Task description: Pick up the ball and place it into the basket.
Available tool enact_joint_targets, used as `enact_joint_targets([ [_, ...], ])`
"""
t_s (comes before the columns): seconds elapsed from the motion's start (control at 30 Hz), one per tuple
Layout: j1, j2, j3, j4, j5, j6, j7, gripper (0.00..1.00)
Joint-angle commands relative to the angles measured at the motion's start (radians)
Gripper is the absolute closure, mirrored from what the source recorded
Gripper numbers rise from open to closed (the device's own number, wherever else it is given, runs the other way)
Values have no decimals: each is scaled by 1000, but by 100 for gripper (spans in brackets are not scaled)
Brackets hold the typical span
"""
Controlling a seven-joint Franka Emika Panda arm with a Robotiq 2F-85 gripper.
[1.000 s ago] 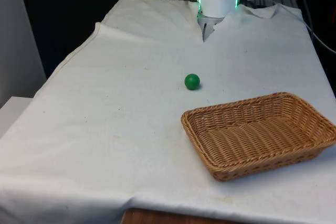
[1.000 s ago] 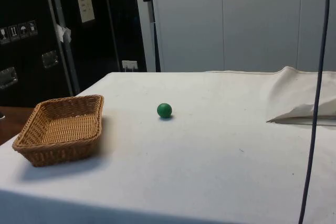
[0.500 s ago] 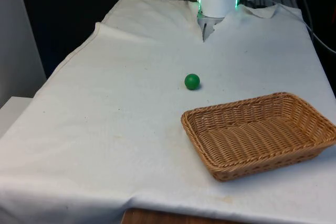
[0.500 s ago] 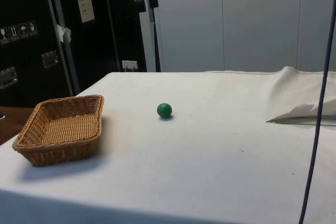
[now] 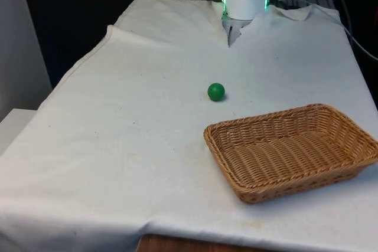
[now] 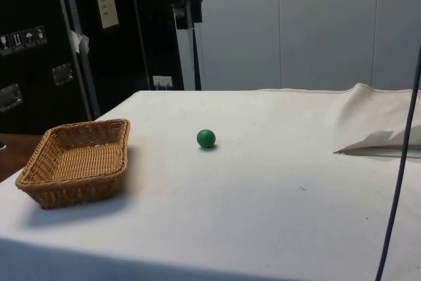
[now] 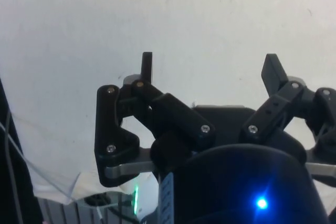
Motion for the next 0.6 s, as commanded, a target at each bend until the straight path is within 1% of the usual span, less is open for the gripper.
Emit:
enact_joint_targets([
  [0.0,-2,-14,0,-28,-7,38,-1,0],
  [0.07,-3,-18,-3,-49,-5,63,-7,0],
  [0.1,-1,-10,-1,-34,0,40,-5,0],
  [0.13,-3,-20,-4,-59,-3,76,-9,0],
  [0.17,-3,-22,-6,-68,-2,86,-12,0],
  [0.2,-4,-22,-10,-86,1,112,-18,0],
  [0.37,-6,-14,-21,-124,12,170,-35,0],
  [0.4,-5,-16,-19,-118,2,153,-26,0],
  [0.43,-6,-12,-24,-129,14,180,-39,0],
  [0.57,-6,18,-37,-150,33,231,-64,0],
])
